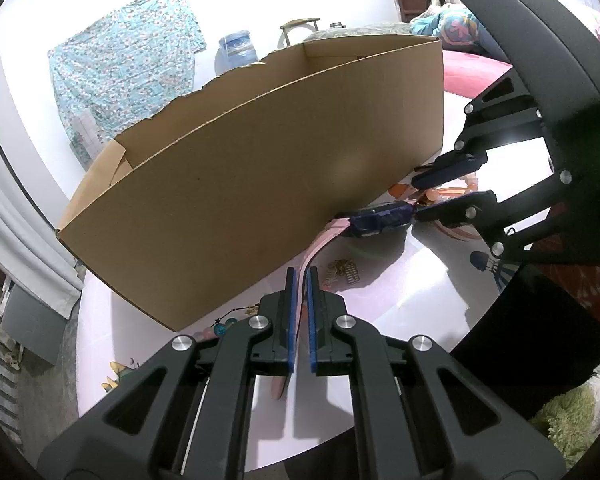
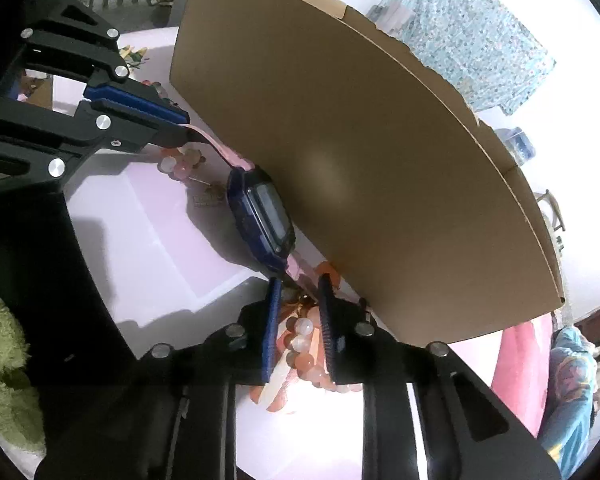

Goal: Organize jewelry
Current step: 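Lift the pink-strapped watch with both grippers and carry it over the box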

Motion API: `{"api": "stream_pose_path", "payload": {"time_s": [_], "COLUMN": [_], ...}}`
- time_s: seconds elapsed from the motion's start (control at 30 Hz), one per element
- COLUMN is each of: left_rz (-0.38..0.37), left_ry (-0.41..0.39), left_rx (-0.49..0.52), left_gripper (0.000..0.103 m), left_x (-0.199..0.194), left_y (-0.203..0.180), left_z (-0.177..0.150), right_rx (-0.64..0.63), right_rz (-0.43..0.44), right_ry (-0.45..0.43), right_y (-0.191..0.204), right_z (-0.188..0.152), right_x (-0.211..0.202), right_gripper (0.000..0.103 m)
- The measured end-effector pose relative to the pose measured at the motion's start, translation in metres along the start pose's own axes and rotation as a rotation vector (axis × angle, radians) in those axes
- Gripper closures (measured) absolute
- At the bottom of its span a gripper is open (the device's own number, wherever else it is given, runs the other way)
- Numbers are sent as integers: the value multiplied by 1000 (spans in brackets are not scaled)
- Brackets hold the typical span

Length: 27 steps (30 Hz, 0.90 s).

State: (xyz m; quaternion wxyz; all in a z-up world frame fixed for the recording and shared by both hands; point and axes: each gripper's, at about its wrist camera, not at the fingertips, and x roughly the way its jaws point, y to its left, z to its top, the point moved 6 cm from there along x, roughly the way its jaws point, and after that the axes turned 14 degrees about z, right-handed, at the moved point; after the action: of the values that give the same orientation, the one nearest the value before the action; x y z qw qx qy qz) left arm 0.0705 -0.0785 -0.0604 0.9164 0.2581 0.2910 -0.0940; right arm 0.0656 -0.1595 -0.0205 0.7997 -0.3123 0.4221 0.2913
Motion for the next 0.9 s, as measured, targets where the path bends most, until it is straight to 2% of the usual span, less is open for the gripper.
{"api": "stream_pose_path", "payload": {"time_s": [0.5, 0.67, 0.9], "left_rz": [14, 22, 39], "left_ry": [-11, -21, -74], "left_rx": [10, 7, 20], "left_gripper": [99, 101, 101], "left_x": [-1, -5, -26], "left_y": [0, 3, 8], "left_z": [-1, 2, 17], "right_rx": [-101, -105, -105], "right_rz": [-140, -176, -243], "right_ry": [0, -27, -93], "right_y": [36, 43, 53], "right_z": [-4, -3, 0], "right_x": [2, -1, -25], "right_gripper": [87, 98, 100]}}
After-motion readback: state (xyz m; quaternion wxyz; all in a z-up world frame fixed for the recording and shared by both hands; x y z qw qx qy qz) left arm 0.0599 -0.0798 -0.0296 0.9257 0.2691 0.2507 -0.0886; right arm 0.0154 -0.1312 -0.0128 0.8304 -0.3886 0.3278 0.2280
